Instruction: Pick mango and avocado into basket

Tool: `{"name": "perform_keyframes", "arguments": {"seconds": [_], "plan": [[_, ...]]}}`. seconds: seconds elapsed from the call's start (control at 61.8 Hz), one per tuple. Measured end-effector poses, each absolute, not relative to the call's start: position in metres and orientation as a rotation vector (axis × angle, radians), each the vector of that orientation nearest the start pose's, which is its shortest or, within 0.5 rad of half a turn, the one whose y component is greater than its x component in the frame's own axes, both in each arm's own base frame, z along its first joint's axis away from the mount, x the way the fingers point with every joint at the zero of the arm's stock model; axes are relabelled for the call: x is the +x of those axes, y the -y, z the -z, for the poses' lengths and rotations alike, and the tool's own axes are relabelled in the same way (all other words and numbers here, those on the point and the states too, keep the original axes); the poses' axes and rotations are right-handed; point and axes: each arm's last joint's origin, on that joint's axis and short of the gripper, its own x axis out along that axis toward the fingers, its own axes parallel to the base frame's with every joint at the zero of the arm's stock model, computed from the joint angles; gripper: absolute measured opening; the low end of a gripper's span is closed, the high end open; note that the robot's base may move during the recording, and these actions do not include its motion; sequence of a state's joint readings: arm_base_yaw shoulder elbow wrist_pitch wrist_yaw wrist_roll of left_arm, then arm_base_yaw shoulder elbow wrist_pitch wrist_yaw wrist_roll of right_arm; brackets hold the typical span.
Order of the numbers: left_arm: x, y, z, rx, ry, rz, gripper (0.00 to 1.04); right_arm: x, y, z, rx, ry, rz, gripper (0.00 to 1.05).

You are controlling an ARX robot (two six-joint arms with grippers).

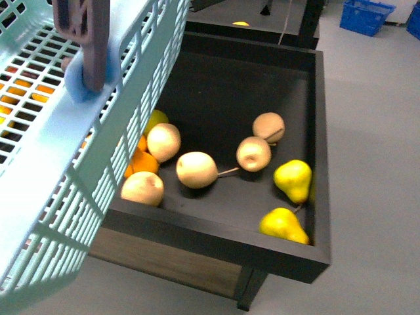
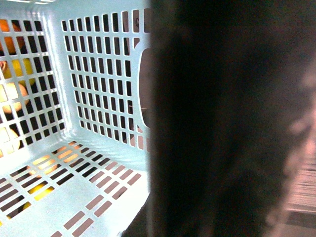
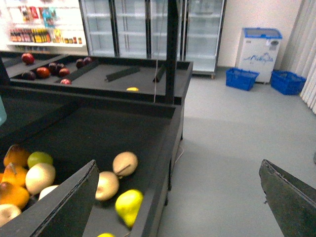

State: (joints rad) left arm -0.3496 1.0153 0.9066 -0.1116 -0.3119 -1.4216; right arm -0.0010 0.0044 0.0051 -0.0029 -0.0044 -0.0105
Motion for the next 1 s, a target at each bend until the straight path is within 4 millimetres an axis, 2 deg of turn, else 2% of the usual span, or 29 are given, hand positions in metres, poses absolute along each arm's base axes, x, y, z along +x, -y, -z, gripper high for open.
{"name": "perform_keyframes", "arguments": {"seconds": [1.003], "plan": [[0.2140, 0.0686, -0.3390, -1.344, -0.202, -0.118, 0.06, 0.0977, 0.0000, -0.1645, -0.010, -0.004, -0.002, 0.97]]}}
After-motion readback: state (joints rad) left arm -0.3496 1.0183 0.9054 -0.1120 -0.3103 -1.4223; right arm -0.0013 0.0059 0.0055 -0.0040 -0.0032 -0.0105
